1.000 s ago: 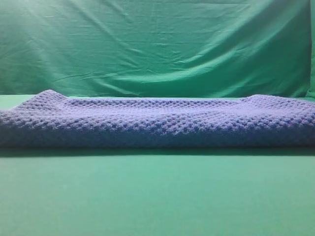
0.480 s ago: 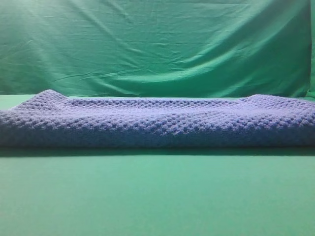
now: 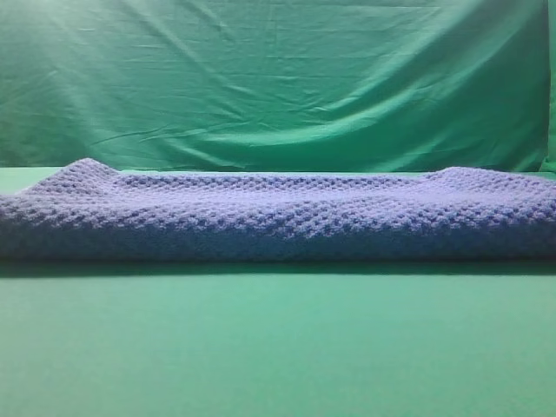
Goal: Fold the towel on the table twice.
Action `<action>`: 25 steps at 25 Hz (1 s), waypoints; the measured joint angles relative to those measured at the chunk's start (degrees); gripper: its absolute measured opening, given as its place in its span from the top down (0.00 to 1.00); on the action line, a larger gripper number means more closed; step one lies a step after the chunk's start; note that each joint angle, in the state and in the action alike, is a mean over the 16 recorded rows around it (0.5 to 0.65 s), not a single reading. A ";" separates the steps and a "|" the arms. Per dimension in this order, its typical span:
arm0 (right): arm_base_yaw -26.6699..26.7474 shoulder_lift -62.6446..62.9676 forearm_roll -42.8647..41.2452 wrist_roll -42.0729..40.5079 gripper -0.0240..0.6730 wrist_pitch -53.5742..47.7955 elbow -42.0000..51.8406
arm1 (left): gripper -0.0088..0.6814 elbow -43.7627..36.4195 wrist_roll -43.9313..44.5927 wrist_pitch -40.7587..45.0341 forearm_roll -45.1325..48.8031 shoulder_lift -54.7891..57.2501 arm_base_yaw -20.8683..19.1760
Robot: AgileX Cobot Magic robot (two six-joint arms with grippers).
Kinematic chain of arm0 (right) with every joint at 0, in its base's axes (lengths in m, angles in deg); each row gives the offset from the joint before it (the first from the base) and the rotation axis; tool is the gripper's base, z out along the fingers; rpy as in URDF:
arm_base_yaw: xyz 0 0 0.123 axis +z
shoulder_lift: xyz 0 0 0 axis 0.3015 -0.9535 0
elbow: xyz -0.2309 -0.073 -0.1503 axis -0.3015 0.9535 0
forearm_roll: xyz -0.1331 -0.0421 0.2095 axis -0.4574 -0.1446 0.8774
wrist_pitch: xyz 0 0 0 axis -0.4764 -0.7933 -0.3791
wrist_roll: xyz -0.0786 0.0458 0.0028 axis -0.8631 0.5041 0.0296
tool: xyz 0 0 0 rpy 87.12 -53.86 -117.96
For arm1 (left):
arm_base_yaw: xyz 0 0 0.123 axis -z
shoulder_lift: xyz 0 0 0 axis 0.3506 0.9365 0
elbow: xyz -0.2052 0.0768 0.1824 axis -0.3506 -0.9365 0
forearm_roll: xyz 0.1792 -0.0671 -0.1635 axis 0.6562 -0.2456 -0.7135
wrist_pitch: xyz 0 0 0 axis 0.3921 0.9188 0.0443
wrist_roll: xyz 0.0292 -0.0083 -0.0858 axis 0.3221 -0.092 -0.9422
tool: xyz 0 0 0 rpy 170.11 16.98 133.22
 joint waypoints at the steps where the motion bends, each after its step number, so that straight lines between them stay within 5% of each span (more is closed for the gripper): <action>1: 0.00 0.00 0.00 -0.37 0.97 -0.66 0.02 | 0.99 -0.03 0.03 -0.13 0.29 0.01 0.00; 25: -0.25 0.00 0.00 -1.34 0.97 -7.31 0.09 | 0.99 -0.03 0.19 -0.14 1.46 0.12 -1.47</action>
